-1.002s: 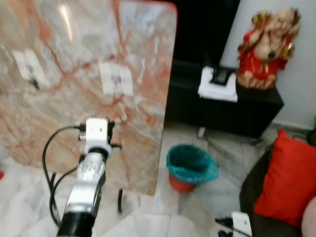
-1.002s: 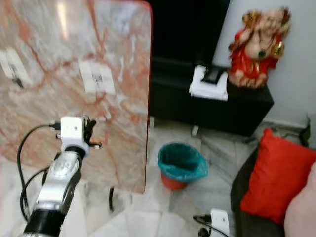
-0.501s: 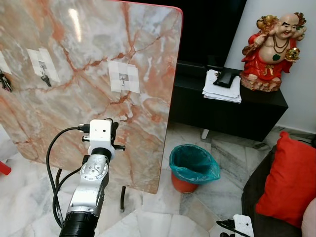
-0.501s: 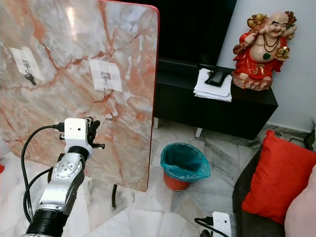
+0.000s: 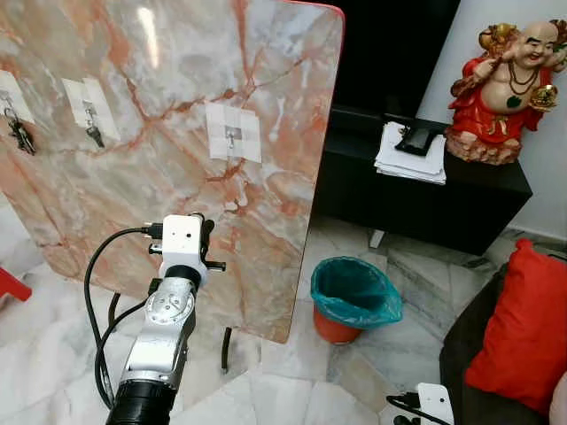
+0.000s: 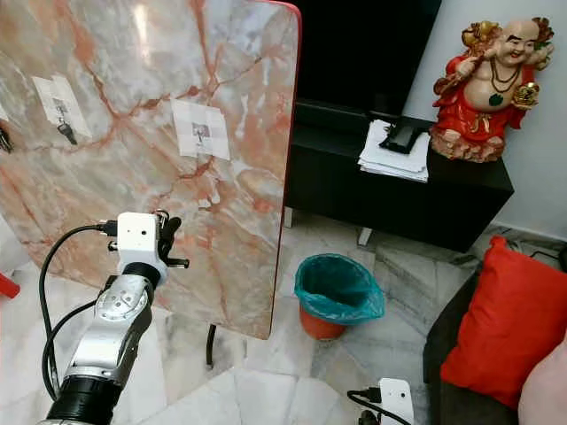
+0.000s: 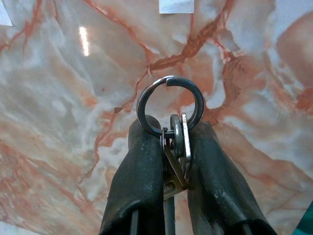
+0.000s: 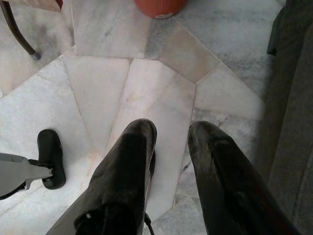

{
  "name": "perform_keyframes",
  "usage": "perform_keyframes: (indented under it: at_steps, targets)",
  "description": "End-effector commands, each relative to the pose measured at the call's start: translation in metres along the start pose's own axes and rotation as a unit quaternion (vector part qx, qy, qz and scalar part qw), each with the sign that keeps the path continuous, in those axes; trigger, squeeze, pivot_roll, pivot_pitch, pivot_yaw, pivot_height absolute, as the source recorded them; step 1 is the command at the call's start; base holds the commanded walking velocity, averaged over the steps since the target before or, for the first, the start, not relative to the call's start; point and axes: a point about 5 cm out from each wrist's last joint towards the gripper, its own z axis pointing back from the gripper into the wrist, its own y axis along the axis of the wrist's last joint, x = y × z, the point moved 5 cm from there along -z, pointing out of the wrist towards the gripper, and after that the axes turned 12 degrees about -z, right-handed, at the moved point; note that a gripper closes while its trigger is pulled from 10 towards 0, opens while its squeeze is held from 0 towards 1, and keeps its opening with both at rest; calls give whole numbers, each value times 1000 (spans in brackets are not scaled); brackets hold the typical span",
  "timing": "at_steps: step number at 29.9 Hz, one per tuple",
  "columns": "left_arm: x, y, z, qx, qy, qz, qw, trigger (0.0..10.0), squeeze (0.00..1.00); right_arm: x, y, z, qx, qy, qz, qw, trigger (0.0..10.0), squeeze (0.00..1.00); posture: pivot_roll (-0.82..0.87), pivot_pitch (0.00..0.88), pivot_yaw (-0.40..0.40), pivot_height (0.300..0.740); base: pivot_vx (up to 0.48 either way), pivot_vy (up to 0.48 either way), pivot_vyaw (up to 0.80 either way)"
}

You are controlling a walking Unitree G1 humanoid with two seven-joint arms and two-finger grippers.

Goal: Hang keys on a hook

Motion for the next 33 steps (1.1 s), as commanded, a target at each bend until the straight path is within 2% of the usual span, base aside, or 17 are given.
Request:
perform_keyframes:
  at_steps: [1,2,6,18,24,27,29,33]
  targets:
    - [2,8,-1,12,-4,-8,1000,10000,0,3,1,1,0,-2,4,1000,10000,0,-5,0,-75,740,0,0,0]
    - [2,8,-1,11,-4,-8,1000,10000,0,3,0,1,-2,-2,10,1000,10000,0,-5,0,-75,740,0,0,0]
    - [3,8,-2,11,-7,-9,1000,10000,0,3,-1,1,-1,-3,-15,1000,10000,0,-6,0,-70,740,0,0,0]
    - [2,9,-3,12,-7,-10,1000,10000,0,2,0,0,1,-2,-11,1000,10000,0,-2,0,-70,740,0,0,0]
    - [3,10,-3,13,-6,-7,1000,10000,0,1,1,0,0,5,8,1000,10000,0,-3,0,-71,740,246,0,0]
    - [3,10,-3,14,-7,-5,1000,10000,0,0,2,1,3,7,2,1000,10000,0,-5,0,-71,740,245,0,410]
    - [4,10,-3,14,-8,-6,1000,10000,0,1,1,1,7,4,-23,1000,10000,0,-4,0,-72,740,251,0,0]
    - [6,10,-3,14,-11,-5,1000,10000,0,1,1,1,5,4,-16,1000,10000,0,-4,0,-74,740,251,0,0]
